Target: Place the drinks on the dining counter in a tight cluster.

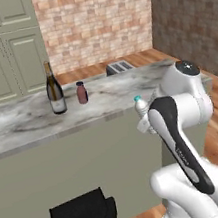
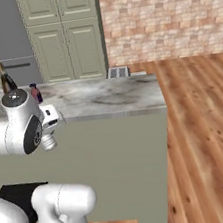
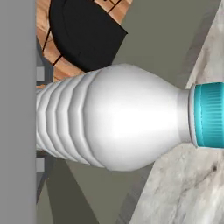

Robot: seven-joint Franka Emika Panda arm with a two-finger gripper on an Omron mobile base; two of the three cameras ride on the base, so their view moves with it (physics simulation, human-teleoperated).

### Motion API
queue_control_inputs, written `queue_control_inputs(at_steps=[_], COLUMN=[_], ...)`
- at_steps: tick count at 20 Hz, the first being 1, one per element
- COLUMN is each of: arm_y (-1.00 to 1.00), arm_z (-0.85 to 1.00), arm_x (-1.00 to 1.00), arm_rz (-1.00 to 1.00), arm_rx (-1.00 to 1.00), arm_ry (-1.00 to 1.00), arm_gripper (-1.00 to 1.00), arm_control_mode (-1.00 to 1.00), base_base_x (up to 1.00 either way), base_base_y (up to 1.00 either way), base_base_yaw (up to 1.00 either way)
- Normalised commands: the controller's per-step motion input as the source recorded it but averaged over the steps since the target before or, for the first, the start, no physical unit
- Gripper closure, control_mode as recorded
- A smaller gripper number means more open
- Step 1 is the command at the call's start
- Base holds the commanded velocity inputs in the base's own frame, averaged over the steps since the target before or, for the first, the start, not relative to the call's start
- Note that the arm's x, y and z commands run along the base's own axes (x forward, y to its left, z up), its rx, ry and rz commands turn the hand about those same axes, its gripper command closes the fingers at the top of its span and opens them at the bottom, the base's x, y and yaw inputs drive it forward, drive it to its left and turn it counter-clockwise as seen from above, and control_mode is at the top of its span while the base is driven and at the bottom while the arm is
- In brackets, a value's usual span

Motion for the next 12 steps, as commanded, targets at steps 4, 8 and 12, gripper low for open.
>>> queue_control_inputs(at_steps=[4, 8, 12], arm_y=[0.08, 0.02, 0.0], arm_z=[0.3, 0.61, 0.86], arm_x=[0.0, 0.0, 0.07], arm_rz=[0.02, 0.04, 0.1], arm_rx=[0.11, 0.04, 0.0], arm_ry=[-0.31, -0.16, -0.01], arm_gripper=[1.0, 1.0, 1.0], arm_control_mode=[-1.0, -1.0, -1.0], base_base_x=[0.0, 0.0, 0.0], base_base_y=[0.0, 0.0, 0.0], base_base_yaw=[0.0, 0.0, 0.0])
